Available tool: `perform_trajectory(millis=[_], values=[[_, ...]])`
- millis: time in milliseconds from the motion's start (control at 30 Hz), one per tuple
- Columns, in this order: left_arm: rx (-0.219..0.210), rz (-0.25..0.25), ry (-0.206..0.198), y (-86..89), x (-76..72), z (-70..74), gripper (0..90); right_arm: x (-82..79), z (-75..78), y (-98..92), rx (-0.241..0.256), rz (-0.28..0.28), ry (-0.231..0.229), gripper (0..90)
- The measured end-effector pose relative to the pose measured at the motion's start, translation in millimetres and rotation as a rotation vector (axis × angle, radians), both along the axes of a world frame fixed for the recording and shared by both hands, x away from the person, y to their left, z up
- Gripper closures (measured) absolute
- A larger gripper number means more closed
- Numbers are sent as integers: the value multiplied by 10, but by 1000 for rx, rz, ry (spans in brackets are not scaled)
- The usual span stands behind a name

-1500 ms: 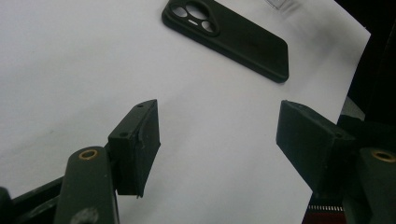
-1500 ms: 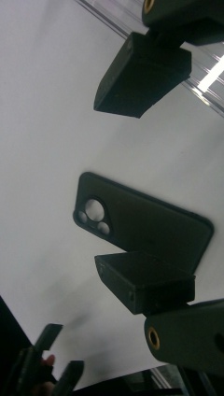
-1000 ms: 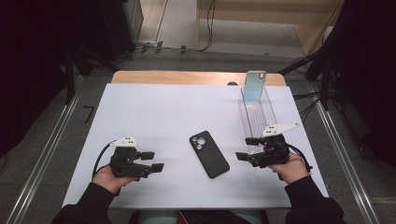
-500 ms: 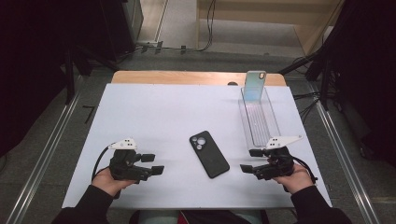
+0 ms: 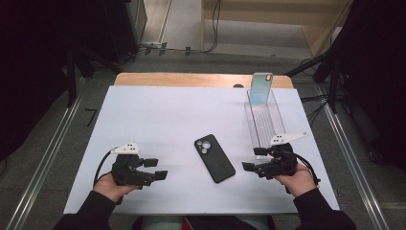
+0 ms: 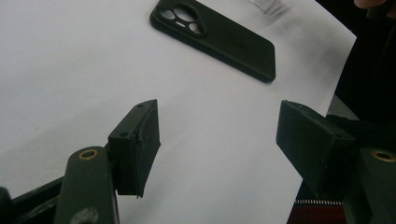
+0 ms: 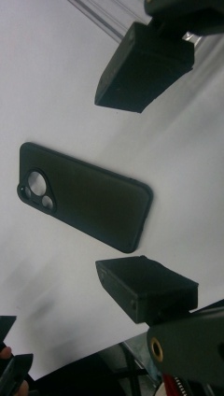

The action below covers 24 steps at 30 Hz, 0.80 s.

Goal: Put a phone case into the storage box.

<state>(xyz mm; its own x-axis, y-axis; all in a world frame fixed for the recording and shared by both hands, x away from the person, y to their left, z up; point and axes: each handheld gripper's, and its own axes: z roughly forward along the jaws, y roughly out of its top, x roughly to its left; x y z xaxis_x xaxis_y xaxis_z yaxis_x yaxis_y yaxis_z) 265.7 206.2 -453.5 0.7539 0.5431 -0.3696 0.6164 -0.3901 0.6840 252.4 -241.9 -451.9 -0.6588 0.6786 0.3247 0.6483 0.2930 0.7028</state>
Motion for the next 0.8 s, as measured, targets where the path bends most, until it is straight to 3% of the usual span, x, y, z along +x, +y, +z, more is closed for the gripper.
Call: perform_trajectory(millis=[300,533,667,800], values=[[3,10,2,28,-19,1,308,100,62,64,31,-84,27,156],[8,14,5,31,-29,0,308,145,80,192,-17,-122,10,156],[11,15,4,35,-29,2,308,142,100,257,-74,-130,-22,142],[10,17,5,34,-27,0,308,163,92,317,-71,-143,-35,105]])
